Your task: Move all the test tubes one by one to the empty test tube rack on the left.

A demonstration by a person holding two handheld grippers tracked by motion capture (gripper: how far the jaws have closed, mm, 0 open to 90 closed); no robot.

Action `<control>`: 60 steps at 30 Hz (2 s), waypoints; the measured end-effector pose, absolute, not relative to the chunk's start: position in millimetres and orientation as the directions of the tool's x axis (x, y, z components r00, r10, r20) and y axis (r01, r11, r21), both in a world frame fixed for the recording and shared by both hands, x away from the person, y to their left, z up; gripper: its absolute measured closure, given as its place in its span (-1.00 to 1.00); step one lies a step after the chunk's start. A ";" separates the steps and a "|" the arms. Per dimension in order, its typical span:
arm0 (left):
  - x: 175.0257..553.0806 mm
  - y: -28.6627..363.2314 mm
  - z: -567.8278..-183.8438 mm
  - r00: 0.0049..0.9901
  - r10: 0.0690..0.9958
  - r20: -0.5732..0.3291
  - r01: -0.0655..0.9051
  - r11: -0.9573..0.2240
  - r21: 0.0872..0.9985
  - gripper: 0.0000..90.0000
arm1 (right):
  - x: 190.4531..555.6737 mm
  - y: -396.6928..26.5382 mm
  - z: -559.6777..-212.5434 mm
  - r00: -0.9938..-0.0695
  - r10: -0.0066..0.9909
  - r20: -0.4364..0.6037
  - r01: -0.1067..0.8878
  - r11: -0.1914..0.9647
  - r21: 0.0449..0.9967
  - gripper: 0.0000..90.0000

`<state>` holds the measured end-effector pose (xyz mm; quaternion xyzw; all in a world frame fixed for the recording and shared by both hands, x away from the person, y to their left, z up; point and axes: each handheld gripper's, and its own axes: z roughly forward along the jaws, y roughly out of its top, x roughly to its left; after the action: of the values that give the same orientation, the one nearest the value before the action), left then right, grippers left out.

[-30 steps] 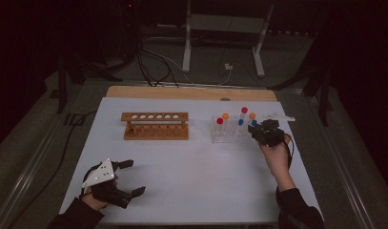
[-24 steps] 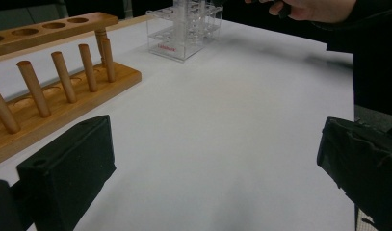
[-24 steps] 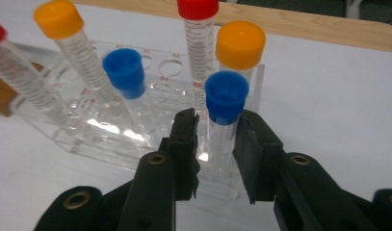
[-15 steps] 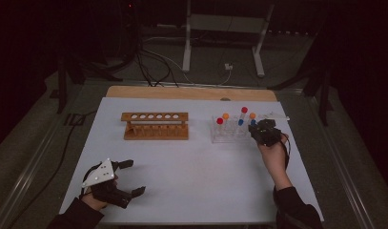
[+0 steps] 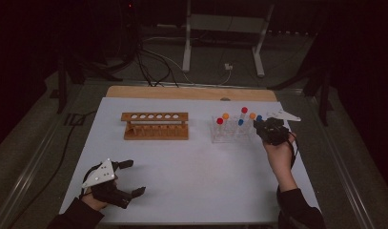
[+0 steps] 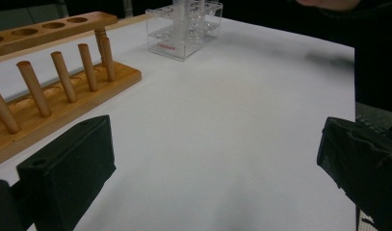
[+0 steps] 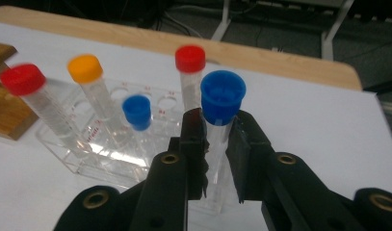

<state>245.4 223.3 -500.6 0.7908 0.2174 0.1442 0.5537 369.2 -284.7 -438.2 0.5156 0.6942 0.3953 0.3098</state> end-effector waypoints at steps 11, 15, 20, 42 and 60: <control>246.6 228.0 -495.8 0.842 0.537 -0.045 0.201 -0.237 0.951 -0.99 | 347.0 -277.6 -415.8 -0.330 0.943 -0.051 0.425 0.197 0.884 0.70; 246.1 226.6 -495.8 0.848 0.528 -0.043 0.198 -0.241 0.950 -0.99 | 339.2 -269.0 -410.9 -0.368 0.927 -0.071 0.411 0.231 0.882 0.70; 245.8 220.1 -497.8 0.860 0.509 -0.029 0.199 -0.284 0.938 -0.99 | 330.0 -255.1 -409.5 -0.431 0.899 -0.074 0.401 0.264 0.877 0.70; 256.1 186.5 -483.7 0.874 0.474 -0.108 0.284 -0.318 0.905 -0.99 | 302.2 -191.3 -422.2 -0.655 0.750 -0.087 0.354 0.407 0.842 0.70; 270.4 153.7 -451.2 0.917 0.380 -0.123 0.254 -0.316 0.914 -0.99 | 284.9 -157.9 -430.6 -0.767 0.636 -0.085 0.308 0.481 0.821 0.70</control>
<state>270.4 153.7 -451.2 0.8091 0.1958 0.0571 0.5511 284.9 -157.9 -430.6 0.2812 0.8387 0.4246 0.1932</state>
